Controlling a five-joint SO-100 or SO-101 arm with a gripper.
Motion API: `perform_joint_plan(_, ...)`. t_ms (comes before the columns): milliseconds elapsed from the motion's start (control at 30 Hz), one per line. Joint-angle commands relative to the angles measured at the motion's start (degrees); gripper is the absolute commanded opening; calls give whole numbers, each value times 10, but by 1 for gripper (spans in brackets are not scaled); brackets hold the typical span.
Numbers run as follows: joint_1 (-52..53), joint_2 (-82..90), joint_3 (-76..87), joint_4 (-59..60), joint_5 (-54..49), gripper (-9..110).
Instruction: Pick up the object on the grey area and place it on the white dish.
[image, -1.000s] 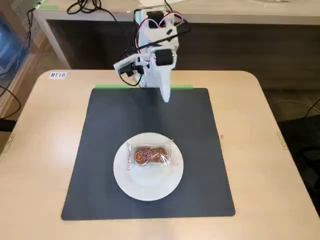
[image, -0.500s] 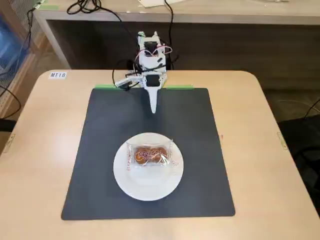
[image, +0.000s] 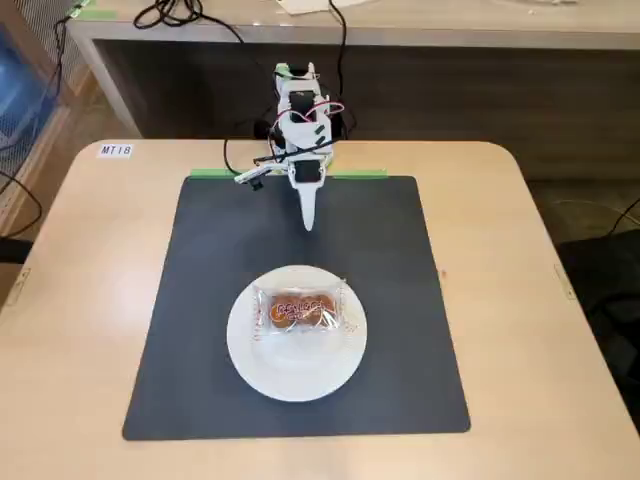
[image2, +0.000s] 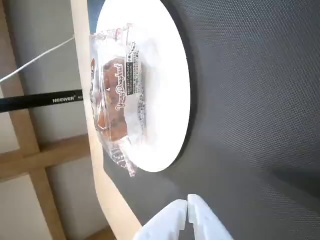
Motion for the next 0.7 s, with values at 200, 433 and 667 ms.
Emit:
perform_joint_plan(200,1,13,41,-4,-10,0)
perform_joint_plan(433,0,13,42,-9,-10,0)
perform_joint_plan(667,0,13,42,-9,-10,0)
